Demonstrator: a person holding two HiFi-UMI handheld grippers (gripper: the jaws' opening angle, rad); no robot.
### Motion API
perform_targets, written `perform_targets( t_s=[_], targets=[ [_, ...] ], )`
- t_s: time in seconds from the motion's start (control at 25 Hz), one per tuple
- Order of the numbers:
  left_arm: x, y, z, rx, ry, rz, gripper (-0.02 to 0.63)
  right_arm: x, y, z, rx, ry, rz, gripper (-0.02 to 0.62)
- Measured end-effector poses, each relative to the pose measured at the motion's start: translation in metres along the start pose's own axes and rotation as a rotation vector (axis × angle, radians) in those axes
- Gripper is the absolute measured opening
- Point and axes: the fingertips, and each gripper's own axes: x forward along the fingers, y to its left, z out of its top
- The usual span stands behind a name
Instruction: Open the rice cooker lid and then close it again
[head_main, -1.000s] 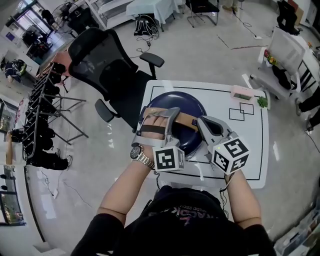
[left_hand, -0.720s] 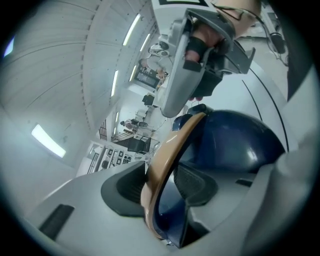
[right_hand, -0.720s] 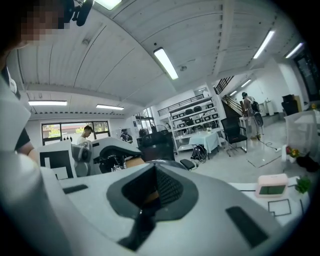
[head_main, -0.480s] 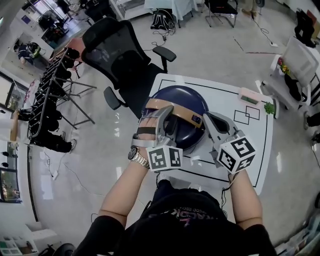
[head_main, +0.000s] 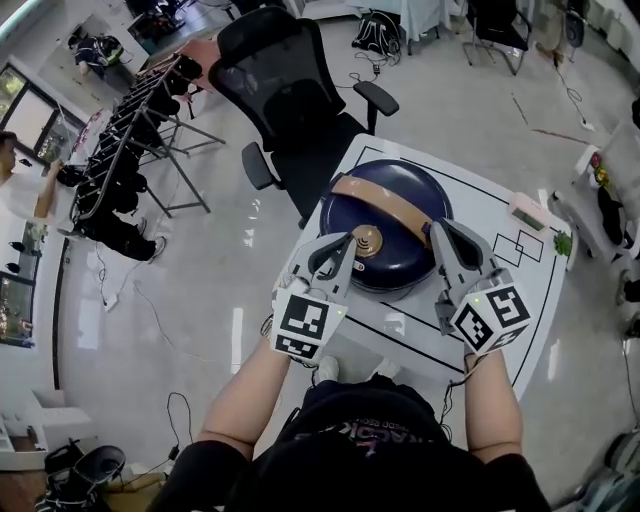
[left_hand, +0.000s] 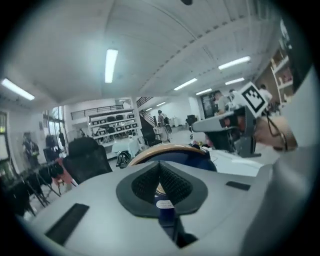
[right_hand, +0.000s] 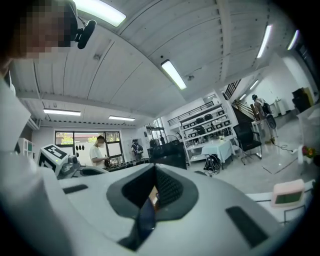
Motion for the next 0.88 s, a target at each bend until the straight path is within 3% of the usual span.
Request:
perform_targets(
  t_s=[0.12,0.32,0.52,0.88],
  targets=[
    [-0.017,0.009,-0.002,-0.154,-0.034,-0.020,0.003,0.004,0.015,0.000,-0.003,-0.007,0.010,0.002],
    [-0.051,0.021,-0.009,-0.234,-0.078,-0.044,0.003,0.013,0.053,-0.009,-0.002,0.001,0.013,0.002],
    [-0.083,0.022,-0.020,-0.249,-0.088,-0.124,0.003,0.007,0.101,-0.015,-0.034,0.023,-0.016,0.002],
    [-0.144,0.006,-0.047,-0.232,-0.094,-0.279,0.003,-0.034,0.163,-0.036,-0.055,0.027,-0.162,0.002]
  ],
)
